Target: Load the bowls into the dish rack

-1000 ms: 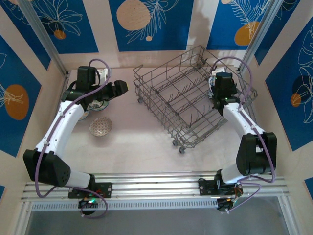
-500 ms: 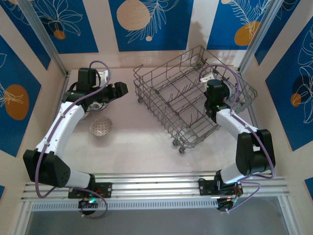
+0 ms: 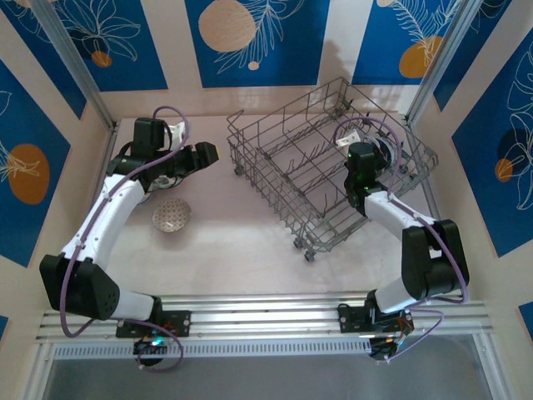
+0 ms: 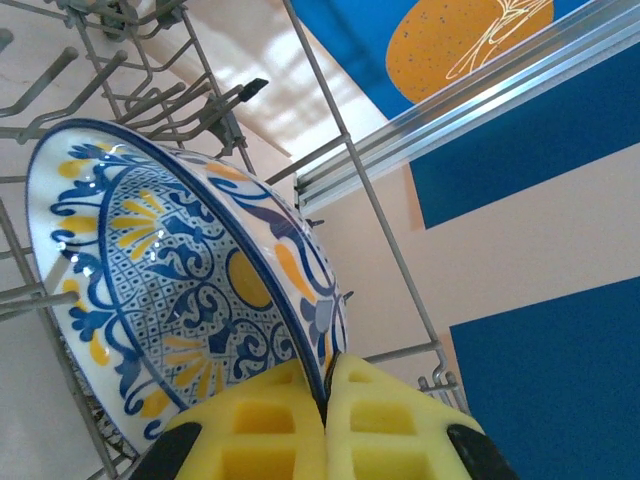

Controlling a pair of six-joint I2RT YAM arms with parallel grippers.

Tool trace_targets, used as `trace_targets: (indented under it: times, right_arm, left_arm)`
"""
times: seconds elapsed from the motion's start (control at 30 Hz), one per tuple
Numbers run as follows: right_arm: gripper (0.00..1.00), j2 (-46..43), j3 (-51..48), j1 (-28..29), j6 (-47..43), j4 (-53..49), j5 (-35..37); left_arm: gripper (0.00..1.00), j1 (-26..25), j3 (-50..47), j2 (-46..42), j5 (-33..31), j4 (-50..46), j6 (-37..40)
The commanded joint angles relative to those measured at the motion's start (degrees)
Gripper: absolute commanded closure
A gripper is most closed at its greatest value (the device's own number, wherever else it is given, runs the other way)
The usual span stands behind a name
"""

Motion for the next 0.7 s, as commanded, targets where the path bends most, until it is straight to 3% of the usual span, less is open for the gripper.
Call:
trace_targets:
  times: [0.0,0.67]
  right_arm:
    - [1.0,-1.7,-2.6,1.3,-0.9,4.9,2.6]
    - [0.99,4.0,-0.4,3.7,2.4,0.6,5.0]
  left_arm:
    - [0.27,0.5,-0.5,-1.4,0.6,0.5,0.3]
    - [0.26,0.5,-0.6,-1.2,1.3,1.1,-0.5]
